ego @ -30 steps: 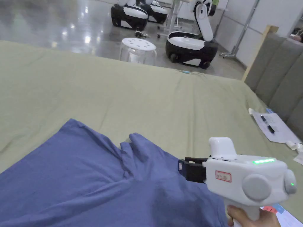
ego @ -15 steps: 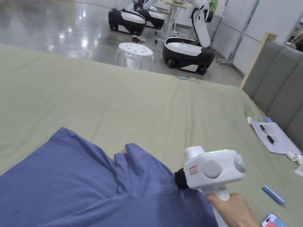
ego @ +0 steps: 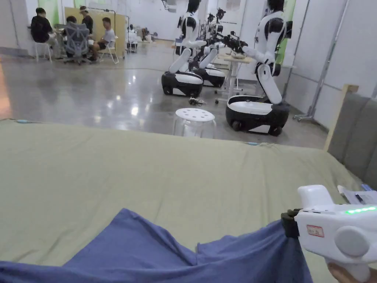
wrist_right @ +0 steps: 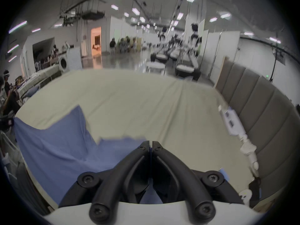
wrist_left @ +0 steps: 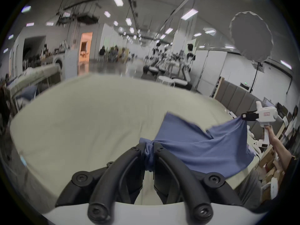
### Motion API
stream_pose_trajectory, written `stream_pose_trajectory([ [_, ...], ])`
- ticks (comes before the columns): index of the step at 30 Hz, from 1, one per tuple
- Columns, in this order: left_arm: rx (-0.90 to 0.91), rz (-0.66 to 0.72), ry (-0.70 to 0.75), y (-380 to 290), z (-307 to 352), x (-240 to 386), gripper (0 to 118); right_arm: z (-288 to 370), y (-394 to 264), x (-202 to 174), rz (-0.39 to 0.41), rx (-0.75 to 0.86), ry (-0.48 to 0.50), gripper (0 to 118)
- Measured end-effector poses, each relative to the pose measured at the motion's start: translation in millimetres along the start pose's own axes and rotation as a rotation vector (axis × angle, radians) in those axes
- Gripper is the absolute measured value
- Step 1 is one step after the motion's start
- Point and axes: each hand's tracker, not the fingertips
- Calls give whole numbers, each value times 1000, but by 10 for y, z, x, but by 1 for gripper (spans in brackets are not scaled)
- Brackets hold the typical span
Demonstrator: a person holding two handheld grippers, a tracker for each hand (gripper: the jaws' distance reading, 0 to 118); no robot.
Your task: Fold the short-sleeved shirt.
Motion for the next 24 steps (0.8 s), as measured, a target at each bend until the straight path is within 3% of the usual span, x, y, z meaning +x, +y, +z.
stream_pose_trajectory([
  [3, 88, -76, -41, 523, -74, 169, 9, 438, 338, 113, 5, 111, -45, 3],
  [12, 321, -206, -32, 2133, -221, 681, 8, 1272, 1469, 573, -132, 345, -145, 3],
  [24, 378, -177, 137, 3530, -823, 775, 7, 874, 2895, 755, -173, 449, -235, 2],
])
